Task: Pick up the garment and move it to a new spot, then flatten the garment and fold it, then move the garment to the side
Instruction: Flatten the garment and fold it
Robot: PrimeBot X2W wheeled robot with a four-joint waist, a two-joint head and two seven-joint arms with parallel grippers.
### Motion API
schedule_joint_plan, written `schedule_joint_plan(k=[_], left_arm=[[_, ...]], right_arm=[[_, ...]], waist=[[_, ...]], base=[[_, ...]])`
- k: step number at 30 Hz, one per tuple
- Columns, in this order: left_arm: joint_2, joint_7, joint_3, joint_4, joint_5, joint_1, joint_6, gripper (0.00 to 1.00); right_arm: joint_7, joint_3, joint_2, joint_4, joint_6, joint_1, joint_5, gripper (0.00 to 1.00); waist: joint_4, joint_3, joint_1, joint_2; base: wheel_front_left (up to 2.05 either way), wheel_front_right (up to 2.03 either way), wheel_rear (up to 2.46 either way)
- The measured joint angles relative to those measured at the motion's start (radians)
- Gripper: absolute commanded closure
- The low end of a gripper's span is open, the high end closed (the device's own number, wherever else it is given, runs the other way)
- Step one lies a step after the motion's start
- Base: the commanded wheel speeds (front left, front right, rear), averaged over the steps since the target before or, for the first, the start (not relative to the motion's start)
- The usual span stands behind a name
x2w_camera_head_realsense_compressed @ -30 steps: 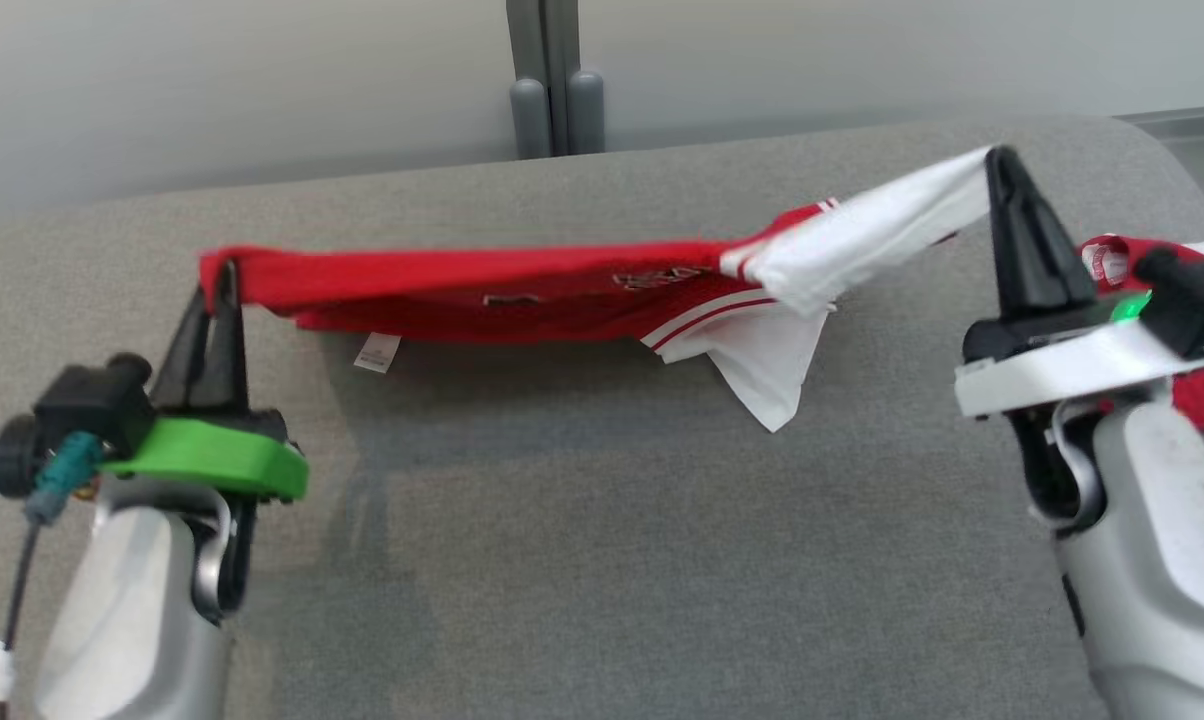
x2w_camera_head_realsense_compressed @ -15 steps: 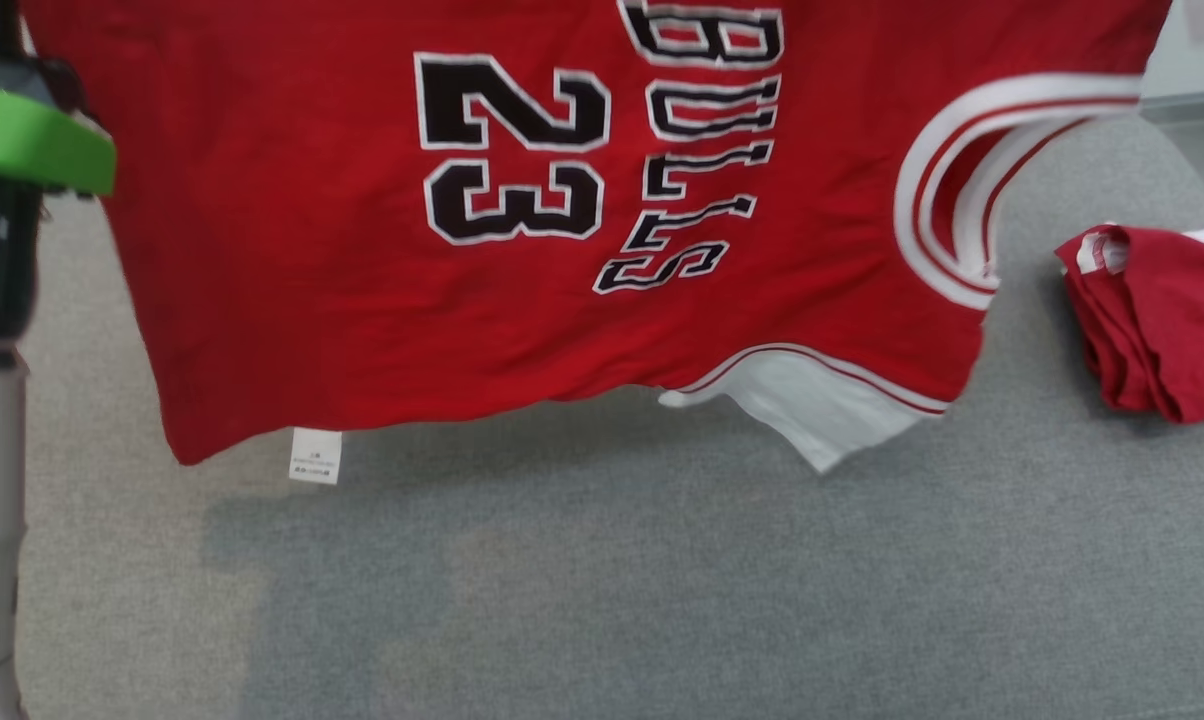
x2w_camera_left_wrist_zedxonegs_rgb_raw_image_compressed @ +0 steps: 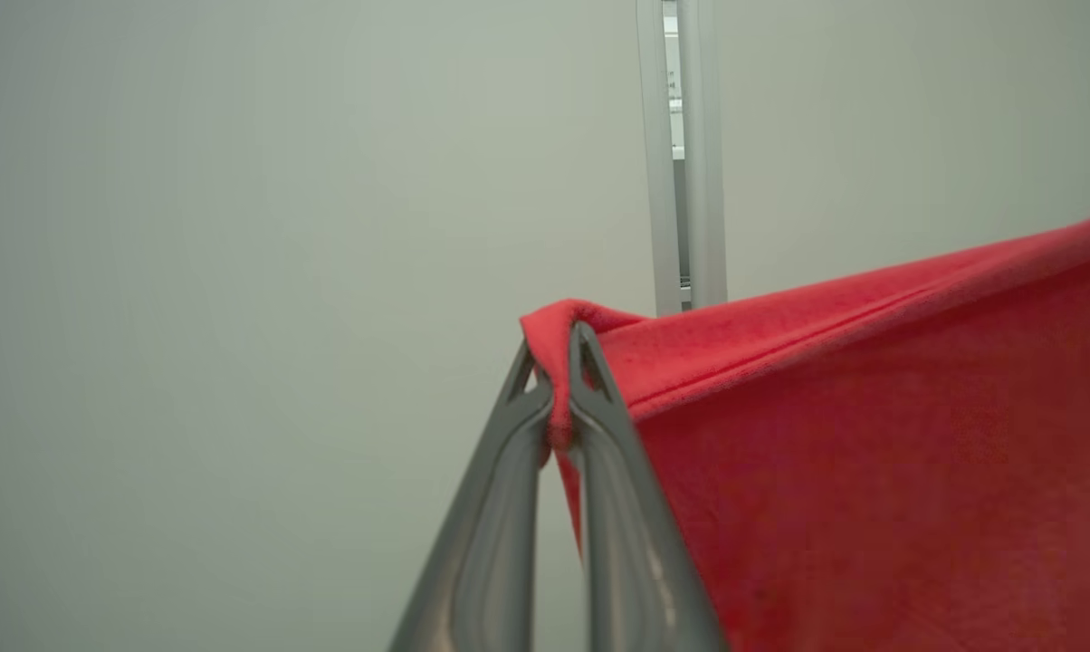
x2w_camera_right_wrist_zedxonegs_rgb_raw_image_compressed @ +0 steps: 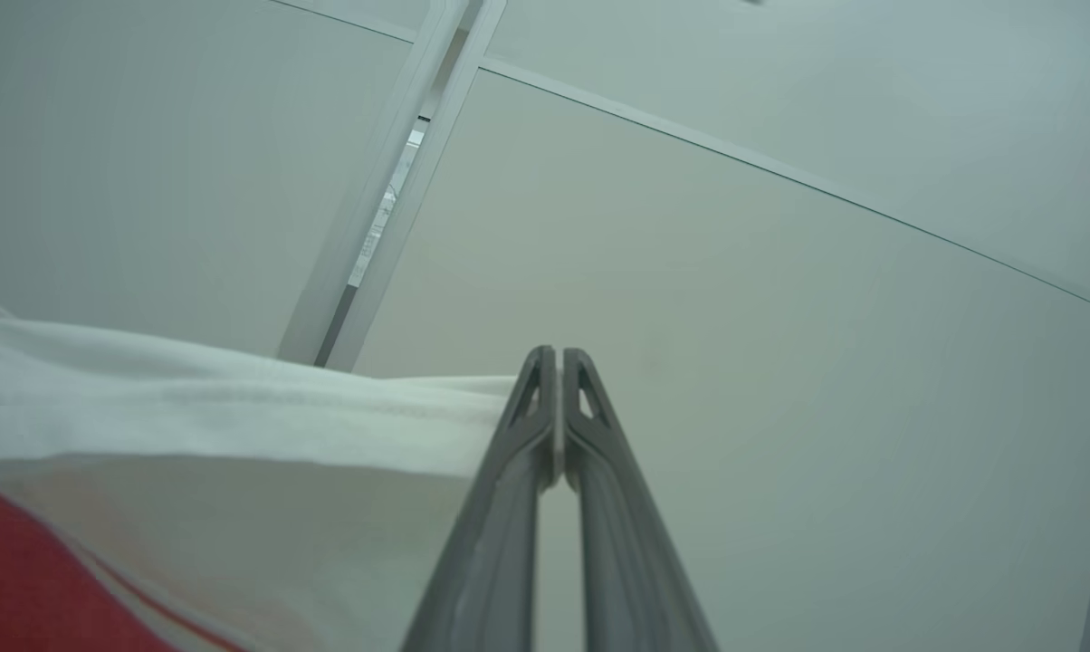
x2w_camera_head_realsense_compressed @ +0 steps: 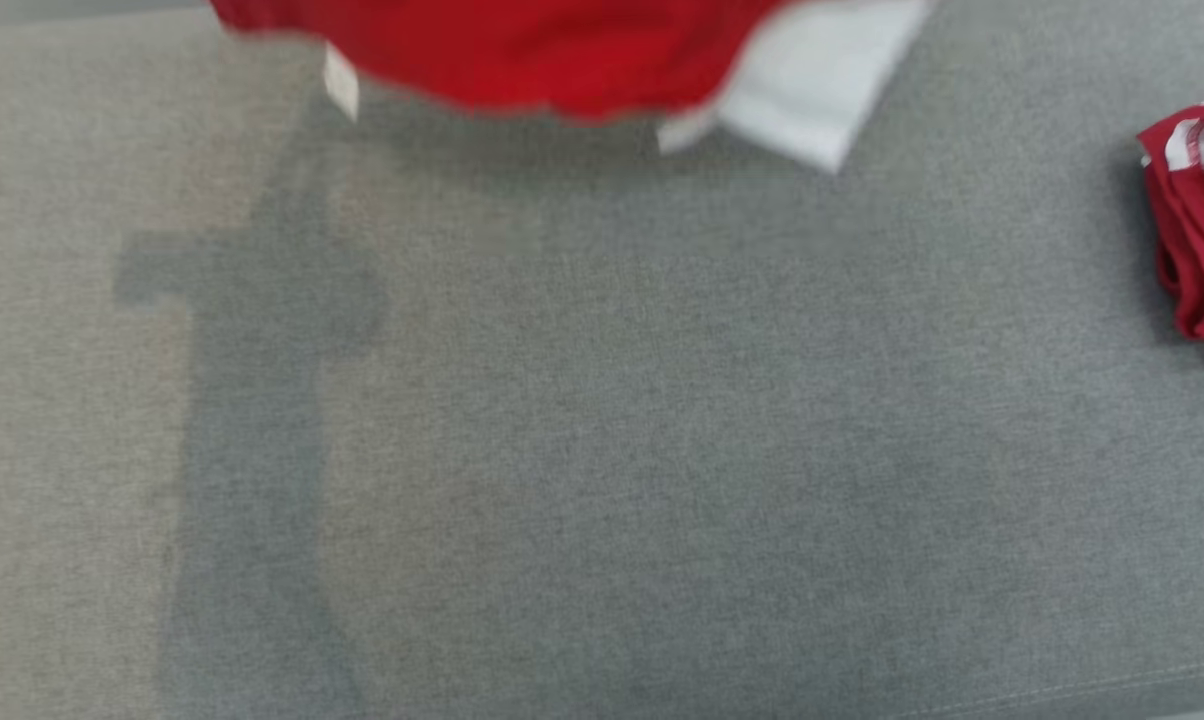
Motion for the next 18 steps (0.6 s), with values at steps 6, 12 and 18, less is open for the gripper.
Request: schedule_joint_plan(k=[6,12,18], left_arm=[[-0.037,-0.103,0.000,0.145,0.007,-0.056,0.015,1.00],[-0.100,-0.135,0.048,0.267,-0.043,0.218,0.007,1.00],[-0.188,-0.138,0.130,0.279,-0.052,0.563,0.002,1.00]], right_arm=[[-0.042,-0.036,0.061,0.088,0.000,-0.018,-0.044,1.00],[-0.054,-0.036,0.097,0.069,0.001,0.307,0.051,1.00],[-0.055,-0.033,0.155,-0.043,0.001,0.710,0.154,1.00]], waist=[[-0.018,0.079,0.0001,-0.0001],[-0.047,0.071,0.0001,0.0000],[-0.057,0.037,0.0001,0.0000]], base=[[0.00,0.00,0.00],[0.00,0.00,0.00],[0.00,0.00,0.00]])
